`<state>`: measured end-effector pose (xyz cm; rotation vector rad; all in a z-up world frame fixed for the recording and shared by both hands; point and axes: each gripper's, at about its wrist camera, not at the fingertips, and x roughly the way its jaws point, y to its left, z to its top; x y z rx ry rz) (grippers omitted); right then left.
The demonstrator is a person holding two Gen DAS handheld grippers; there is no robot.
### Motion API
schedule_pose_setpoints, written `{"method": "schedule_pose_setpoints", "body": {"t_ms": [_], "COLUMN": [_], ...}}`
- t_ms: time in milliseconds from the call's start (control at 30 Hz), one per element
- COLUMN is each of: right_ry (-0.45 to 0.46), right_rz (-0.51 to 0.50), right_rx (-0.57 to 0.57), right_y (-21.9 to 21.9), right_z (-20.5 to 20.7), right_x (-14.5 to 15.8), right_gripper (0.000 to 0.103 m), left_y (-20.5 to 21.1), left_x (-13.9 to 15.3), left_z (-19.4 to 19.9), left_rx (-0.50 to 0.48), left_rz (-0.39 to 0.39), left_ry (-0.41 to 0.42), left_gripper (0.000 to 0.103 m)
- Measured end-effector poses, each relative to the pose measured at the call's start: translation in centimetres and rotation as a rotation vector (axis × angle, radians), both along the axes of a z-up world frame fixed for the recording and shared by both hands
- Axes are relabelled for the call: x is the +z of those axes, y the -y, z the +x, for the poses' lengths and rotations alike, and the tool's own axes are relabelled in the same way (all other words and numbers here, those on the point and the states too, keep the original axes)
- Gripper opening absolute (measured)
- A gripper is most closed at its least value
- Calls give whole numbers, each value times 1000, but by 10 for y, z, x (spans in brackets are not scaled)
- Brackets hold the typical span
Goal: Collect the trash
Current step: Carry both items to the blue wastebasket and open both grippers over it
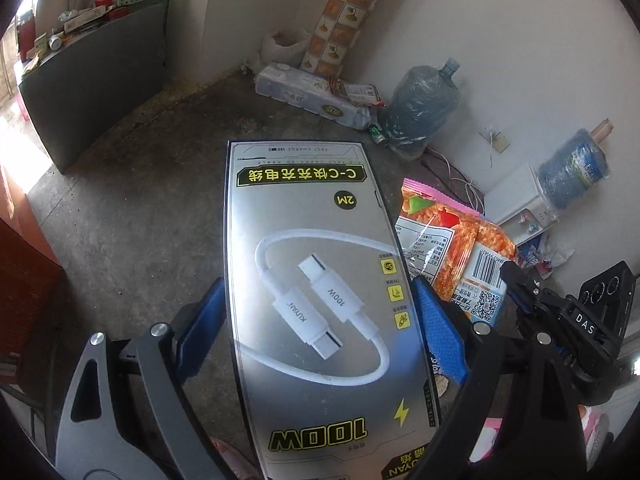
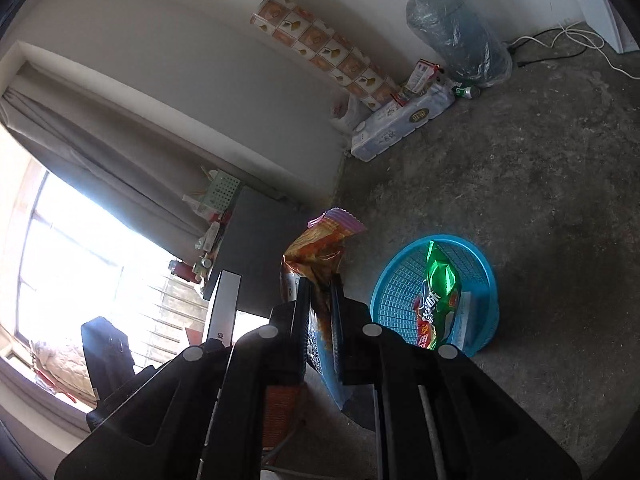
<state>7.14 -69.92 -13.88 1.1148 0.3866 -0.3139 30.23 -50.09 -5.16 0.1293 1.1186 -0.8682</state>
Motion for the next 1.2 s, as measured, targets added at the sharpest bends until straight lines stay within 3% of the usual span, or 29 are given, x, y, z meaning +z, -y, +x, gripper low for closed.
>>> {"method": "schedule_pose_setpoints", "body": {"t_ms": [167,233,400,533,733,1000,1067,1133,1200], "right_ry": [-5,-2,-197,-235,-272,-305,-323,-336,-356], "right_rz": [65,117,218,179,131,65,41,-24,-123], "right_rx": [-94,-121,-108,-90,-63,32,85,155,240], "right_y": [27,37,44,34,32,20,9,-12,-36], "right_z": [30,42,73,71,67,63,64,65,70], "right_x": [-43,-70,-152,-165,-160,-137,-134,-130,-129], "right_gripper": [11,16,19,19,19,19,25,46,53], "left_y": [37,53,67,54,33,-16,-37,-62,-92], "left_x": [-24,-38,-91,-96,-63,15,38,60,80], "left_z": [34,49,62,55,54,41,33,24,13], "left_rx": [52,88,117,82,73,45,22,1,-16], "left_rz": [7,30,125,105,65,-6,-19,-23,-8], "left_ry": [19,30,-67,-76,-16,46,57,72,94], "left_gripper": [88,89,89,89,89,89,89,89,89]}}
